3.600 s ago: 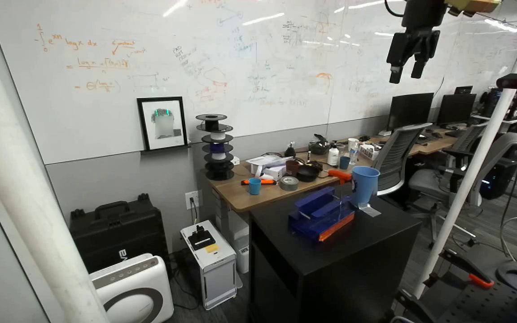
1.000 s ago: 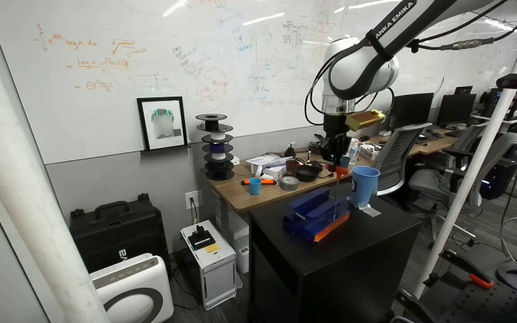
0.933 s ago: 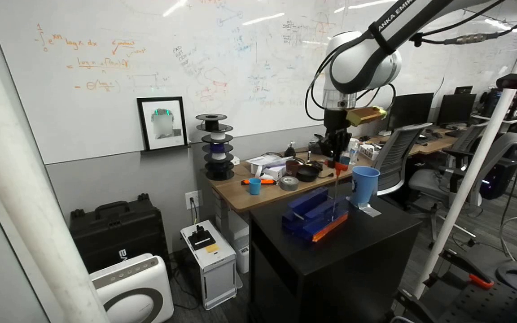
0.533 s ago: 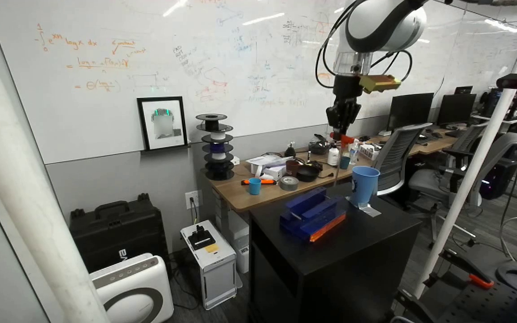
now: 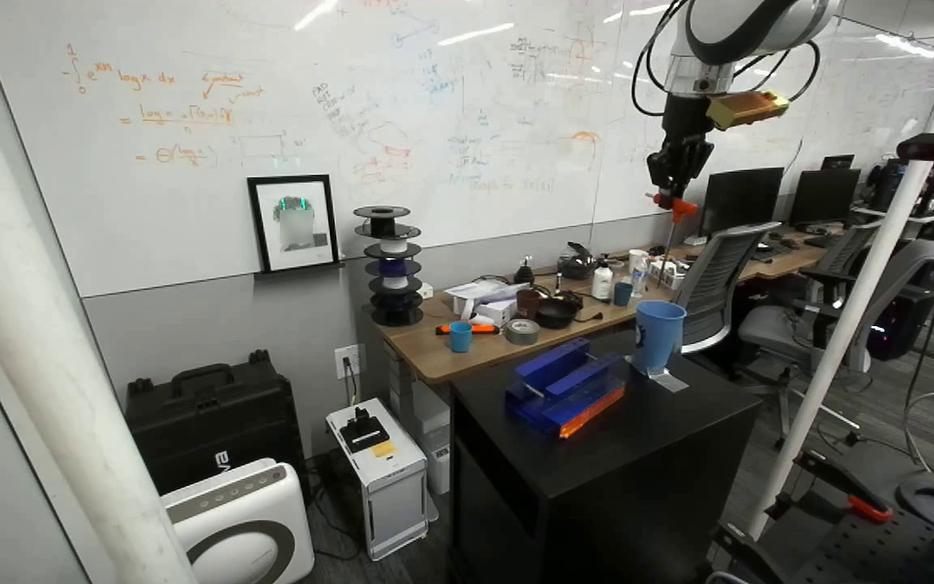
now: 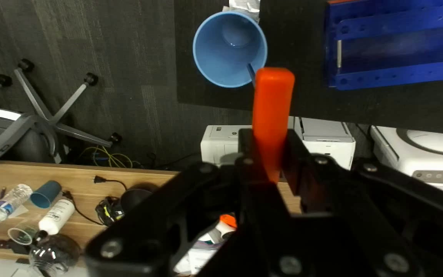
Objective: Pick up the orange object and put it in the light blue cup.
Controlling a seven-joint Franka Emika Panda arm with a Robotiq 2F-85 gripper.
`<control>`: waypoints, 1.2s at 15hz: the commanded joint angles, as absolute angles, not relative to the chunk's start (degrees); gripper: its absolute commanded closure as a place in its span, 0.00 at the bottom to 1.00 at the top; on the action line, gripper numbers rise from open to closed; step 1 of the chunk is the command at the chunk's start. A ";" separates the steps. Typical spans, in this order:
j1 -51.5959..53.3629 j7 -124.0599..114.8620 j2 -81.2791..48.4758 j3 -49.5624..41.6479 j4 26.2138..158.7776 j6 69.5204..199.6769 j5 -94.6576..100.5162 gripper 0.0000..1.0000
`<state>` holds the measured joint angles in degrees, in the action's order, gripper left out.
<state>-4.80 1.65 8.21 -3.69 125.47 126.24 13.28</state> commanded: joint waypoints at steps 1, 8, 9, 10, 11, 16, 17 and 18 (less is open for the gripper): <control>-5.68 0.80 4.15 -4.55 123.19 128.89 13.76 0.85; -5.34 0.95 -5.44 -4.75 123.08 132.89 12.08 0.85; -5.32 1.06 -6.35 -4.77 122.94 132.16 11.94 0.64; -5.35 1.18 -6.77 -4.83 122.84 131.85 11.83 0.53; -5.36 1.28 -6.41 -4.86 122.68 131.40 11.63 0.48; -5.12 5.14 1.43 -4.06 122.99 126.82 6.81 0.08; -4.87 6.25 3.43 -3.90 123.18 125.11 5.85 0.01; -4.51 7.81 5.87 -3.70 123.87 123.16 4.41 0.00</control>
